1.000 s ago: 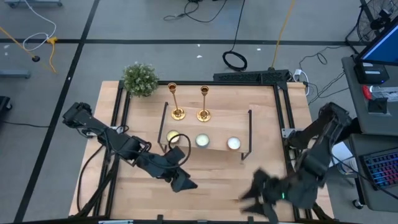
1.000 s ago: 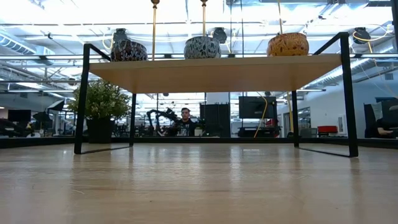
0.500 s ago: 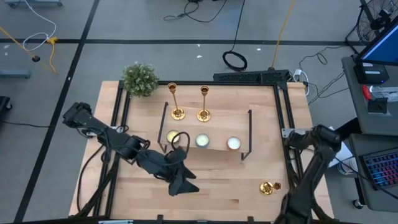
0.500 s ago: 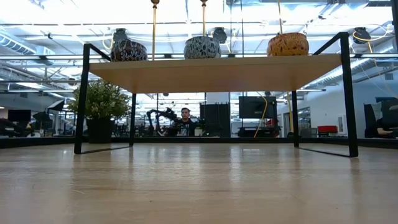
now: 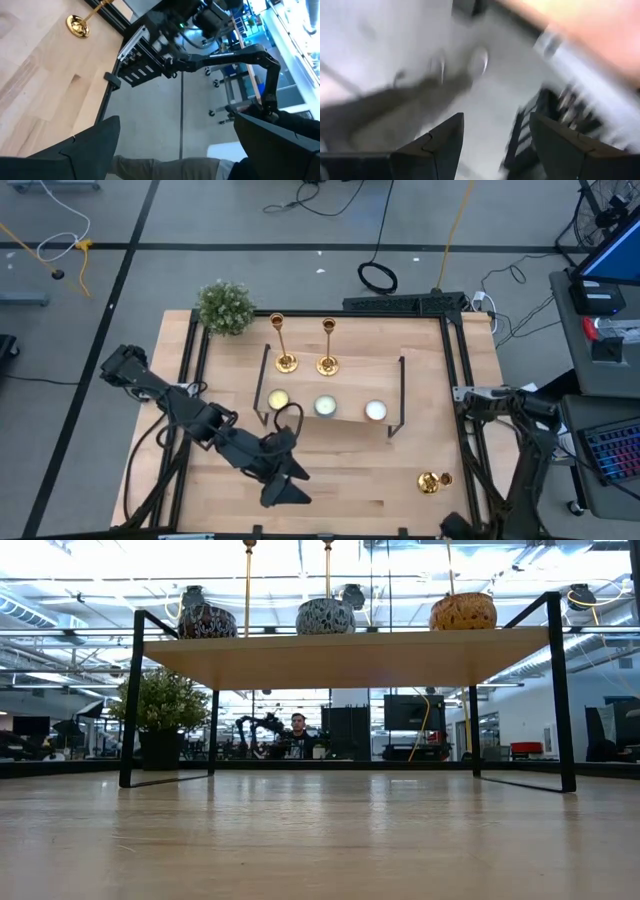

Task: Pick & Place candle stick holders
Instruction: Put the gold candle holder onto the shelf

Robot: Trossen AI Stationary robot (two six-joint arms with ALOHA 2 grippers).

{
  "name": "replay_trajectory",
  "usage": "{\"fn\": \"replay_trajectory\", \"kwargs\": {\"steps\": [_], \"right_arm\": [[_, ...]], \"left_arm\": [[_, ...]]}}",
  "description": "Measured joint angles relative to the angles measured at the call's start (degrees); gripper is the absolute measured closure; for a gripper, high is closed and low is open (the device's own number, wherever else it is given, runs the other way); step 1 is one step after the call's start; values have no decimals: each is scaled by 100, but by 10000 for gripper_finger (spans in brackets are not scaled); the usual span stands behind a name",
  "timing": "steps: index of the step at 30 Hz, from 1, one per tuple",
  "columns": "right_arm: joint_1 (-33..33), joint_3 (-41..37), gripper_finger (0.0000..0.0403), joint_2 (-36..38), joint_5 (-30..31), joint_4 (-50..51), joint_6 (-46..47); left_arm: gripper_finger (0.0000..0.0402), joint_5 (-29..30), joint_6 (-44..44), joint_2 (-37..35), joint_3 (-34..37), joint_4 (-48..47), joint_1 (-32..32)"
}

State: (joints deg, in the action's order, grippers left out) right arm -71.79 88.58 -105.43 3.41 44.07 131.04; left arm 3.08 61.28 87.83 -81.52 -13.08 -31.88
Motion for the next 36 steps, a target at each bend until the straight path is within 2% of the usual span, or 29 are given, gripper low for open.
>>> {"fn": "replay_trajectory", "kwargs": {"steps": [6,11,17,21,27,30,36], "right_arm": [[217,2,181,-13,1007,1252,-96],[460,2,184,-13,587,2361,45],[627,-4,203,-13,554,3176,60],[691,-259,215,-9,552,3065,53],[686,-1030,222,23,722,2176,6],[698,-1176,223,39,796,1787,-11],[812,-1186,223,115,820,2009,-47]], "left_arm": [[5,363,-7,0,0,24,-131],[5,451,-47,0,0,185,-236],[5,476,-63,0,0,370,-278],[5,504,-60,0,0,398,-277],[5,503,-47,0,0,402,-277],[5,491,-33,0,0,400,-277],[5,485,-10,0,0,398,-277]]}}
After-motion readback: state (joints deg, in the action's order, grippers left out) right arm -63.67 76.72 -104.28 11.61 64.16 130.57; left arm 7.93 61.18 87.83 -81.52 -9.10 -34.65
